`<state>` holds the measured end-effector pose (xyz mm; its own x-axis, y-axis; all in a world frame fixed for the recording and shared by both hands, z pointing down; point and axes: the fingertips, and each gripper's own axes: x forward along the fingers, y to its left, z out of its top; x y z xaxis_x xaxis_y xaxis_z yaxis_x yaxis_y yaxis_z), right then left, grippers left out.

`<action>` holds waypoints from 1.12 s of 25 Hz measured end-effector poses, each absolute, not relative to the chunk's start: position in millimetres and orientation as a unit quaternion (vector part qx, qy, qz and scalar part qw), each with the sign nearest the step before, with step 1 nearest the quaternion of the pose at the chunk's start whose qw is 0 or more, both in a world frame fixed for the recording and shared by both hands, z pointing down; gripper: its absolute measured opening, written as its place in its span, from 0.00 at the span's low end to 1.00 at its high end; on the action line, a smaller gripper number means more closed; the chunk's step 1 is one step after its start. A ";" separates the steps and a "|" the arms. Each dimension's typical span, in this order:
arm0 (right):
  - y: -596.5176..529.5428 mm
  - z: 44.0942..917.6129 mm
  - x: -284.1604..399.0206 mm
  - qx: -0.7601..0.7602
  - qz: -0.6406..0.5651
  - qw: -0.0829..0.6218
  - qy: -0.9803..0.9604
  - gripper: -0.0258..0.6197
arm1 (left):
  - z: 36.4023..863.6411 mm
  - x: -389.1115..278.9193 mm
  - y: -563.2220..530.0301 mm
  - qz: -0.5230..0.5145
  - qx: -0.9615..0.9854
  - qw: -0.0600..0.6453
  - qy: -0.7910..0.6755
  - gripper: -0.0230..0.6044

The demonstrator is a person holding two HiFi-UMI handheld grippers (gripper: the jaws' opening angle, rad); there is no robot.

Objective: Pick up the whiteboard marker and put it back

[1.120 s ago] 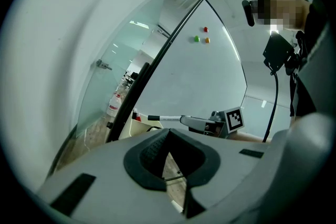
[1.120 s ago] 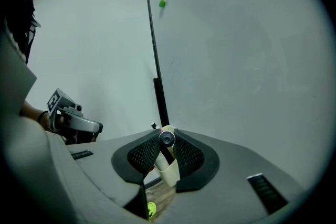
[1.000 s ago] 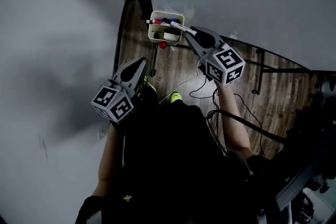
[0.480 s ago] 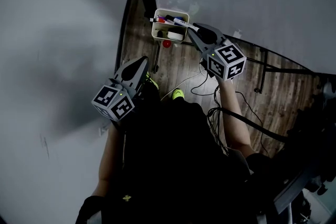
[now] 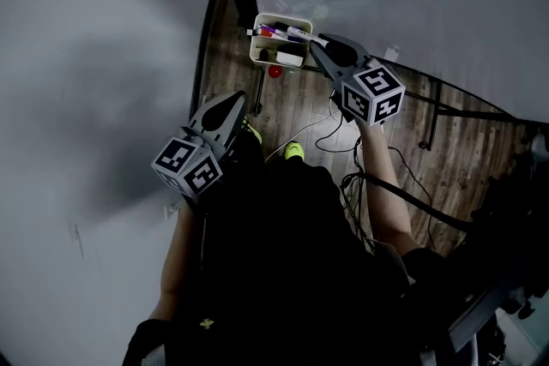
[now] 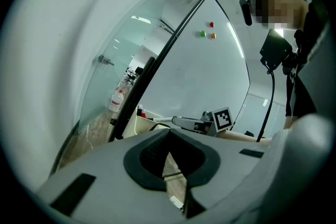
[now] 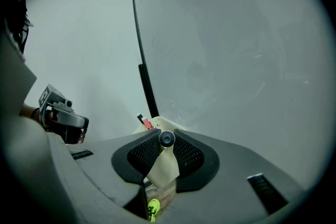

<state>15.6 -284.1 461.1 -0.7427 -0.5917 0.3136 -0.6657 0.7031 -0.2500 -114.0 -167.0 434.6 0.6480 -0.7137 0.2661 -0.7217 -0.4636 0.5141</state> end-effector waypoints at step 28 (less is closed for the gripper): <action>-285.6 472.4 16.8 0.336 0.205 0.085 -0.915 0.17 | 435.5 -109.2 -170.8 0.013 0.860 0.305 -0.410 0.09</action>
